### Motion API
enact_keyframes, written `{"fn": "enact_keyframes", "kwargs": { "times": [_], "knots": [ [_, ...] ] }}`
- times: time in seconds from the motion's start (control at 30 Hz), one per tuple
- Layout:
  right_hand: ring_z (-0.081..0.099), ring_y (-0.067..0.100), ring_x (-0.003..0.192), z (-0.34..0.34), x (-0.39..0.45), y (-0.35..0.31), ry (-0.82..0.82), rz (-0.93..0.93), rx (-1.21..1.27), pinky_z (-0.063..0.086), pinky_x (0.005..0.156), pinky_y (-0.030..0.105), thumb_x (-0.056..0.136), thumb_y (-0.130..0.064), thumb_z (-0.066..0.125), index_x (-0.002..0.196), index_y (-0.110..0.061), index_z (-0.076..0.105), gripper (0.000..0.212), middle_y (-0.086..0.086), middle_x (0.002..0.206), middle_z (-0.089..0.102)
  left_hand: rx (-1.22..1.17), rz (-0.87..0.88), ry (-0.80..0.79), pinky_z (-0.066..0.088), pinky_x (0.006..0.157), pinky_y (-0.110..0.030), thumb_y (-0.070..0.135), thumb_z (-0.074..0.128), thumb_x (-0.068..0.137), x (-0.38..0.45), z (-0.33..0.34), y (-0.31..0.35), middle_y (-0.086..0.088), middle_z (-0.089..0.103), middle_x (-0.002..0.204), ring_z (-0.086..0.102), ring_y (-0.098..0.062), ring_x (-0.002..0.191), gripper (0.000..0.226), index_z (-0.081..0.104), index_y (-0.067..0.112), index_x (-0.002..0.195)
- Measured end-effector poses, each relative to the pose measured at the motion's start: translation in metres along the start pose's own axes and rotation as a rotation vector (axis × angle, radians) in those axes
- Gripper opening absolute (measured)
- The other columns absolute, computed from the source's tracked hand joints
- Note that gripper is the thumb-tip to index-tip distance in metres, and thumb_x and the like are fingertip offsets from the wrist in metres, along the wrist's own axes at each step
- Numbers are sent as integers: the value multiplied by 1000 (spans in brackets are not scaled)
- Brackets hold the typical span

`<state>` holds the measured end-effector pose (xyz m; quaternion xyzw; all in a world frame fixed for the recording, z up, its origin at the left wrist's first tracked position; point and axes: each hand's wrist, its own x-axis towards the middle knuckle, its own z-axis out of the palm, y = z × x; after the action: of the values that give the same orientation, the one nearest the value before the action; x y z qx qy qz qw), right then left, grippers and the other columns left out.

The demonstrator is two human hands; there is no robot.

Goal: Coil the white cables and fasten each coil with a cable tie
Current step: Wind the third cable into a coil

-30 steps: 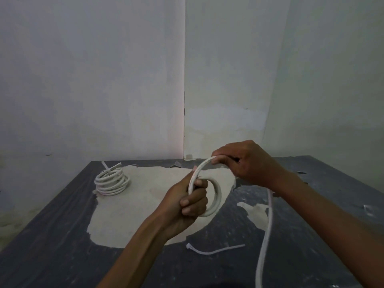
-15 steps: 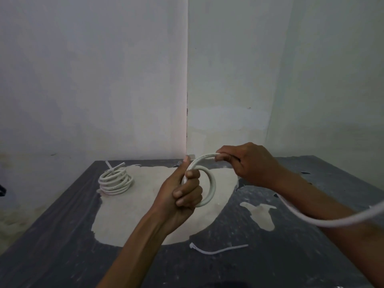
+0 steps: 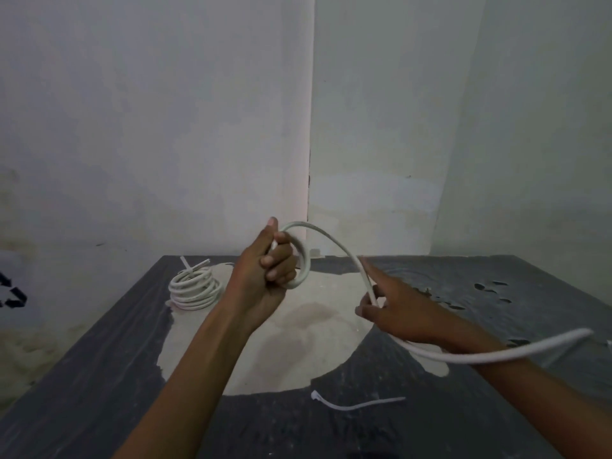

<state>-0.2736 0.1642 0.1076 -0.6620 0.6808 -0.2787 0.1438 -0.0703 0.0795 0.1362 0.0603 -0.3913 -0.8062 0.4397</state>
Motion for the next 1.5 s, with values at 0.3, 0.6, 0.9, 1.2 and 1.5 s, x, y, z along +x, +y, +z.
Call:
{"fn": "enact_keyframes", "kwargs": {
  "times": [0.3, 0.6, 0.9, 1.2, 1.5],
  "knots": [
    [54, 11, 46, 20, -7, 5, -79, 167, 251, 41, 42, 18, 104, -13, 37, 128, -15, 58, 32, 1, 78, 71, 53, 31, 87, 23, 35, -17, 37, 35, 100, 5, -15, 10, 9, 29, 38, 24, -4, 32, 38, 43, 16, 69],
    [63, 22, 87, -22, -30, 17, -608, 240, 910, 51, 62, 28, 97, -60, 23, 136, -15, 54, 66, 18, 120, 64, 128, 18, 88, 25, 39, -18, 40, 32, 101, 9, -9, 8, 7, 29, 40, 27, -6, 35, 41, 40, 16, 69],
    [54, 14, 110, -33, 19, -21, 640, -312, -231, 49, 91, 27, 81, -34, 73, 140, -25, 41, 68, 2, 125, 55, 15, -110, -72, 21, 37, -16, 42, 34, 99, 5, 13, -13, 6, 32, 41, 27, -4, 34, 43, 45, 14, 69],
    [48, 9, 59, -29, 23, -10, 292, -48, -701, 30, 48, 22, 101, -25, 42, 143, -16, 29, 45, 3, 94, 63, 30, -44, -126, 17, 36, -18, 41, 35, 99, 0, 21, 3, 8, 28, 39, 24, -3, 31, 41, 45, 16, 68],
    [66, 23, 80, -19, -34, -63, -93, -430, -1070, 49, 73, 34, 102, -22, 43, 106, -10, 59, 21, 8, 93, 68, 241, 92, 201, 20, 37, -19, 37, 35, 101, 14, 11, -8, 6, 31, 40, 26, -5, 34, 41, 46, 13, 68]
  ]
}}
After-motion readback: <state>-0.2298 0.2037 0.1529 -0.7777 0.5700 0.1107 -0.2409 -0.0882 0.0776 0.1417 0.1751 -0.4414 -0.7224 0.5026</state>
